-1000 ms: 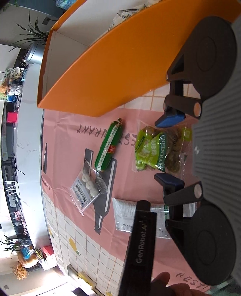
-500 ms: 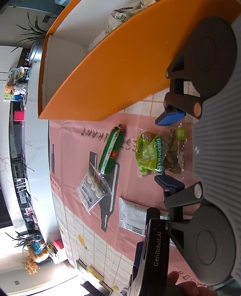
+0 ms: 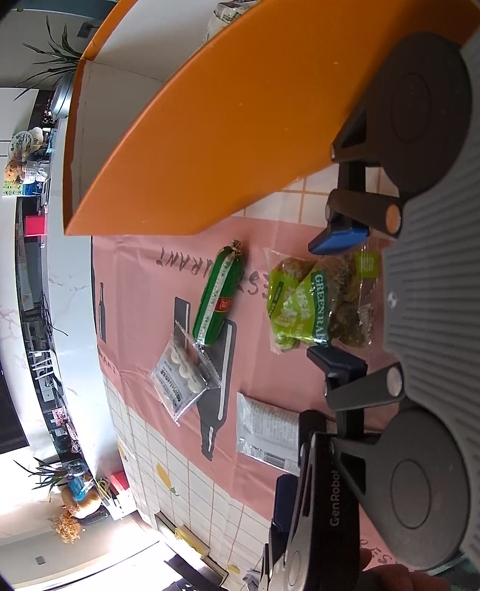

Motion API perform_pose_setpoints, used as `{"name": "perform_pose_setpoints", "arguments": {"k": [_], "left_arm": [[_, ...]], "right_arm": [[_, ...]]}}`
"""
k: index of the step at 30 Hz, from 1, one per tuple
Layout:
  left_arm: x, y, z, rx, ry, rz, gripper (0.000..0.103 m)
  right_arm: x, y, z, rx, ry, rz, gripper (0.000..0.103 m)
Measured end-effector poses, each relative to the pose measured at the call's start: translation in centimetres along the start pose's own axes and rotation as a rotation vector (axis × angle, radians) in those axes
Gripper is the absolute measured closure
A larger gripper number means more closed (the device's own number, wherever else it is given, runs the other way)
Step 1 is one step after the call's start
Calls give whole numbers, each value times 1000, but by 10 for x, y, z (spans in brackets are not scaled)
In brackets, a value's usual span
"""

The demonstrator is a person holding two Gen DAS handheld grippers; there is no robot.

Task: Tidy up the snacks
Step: 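Grasp white strip packet with left tool while right tool grasps green pea bag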

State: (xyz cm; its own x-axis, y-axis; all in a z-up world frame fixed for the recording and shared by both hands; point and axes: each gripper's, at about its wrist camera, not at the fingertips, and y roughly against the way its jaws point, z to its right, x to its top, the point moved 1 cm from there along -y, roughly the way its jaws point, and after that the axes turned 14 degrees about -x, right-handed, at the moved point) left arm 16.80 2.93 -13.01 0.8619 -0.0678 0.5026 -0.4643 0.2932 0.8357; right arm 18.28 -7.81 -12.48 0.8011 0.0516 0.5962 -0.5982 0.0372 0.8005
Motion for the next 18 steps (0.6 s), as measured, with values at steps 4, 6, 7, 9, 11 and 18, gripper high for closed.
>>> {"name": "perform_pose_setpoints", "arguments": {"k": [4, 6, 7, 9, 11, 18], "left_arm": [[0, 3, -4, -20, 28, 24, 44], [0, 5, -6, -28, 39, 33, 46], [0, 6, -6, -27, 42, 35, 46], [0, 8, -7, -23, 45, 37, 47], [0, 11, -7, -23, 54, 43, 47], [10, 33, -6, -61, 87, 89, 47]], "right_arm": [[0, 0, 0, 0, 2, 1, 53], [0, 0, 0, -1, -1, 2, 53], [0, 0, 0, -1, -2, 4, 54], [0, 2, 0, 0, 0, 11, 56], [0, 4, -1, 2, 3, 25, 57], [2, 9, 1, 38, -19, 17, 59]]}}
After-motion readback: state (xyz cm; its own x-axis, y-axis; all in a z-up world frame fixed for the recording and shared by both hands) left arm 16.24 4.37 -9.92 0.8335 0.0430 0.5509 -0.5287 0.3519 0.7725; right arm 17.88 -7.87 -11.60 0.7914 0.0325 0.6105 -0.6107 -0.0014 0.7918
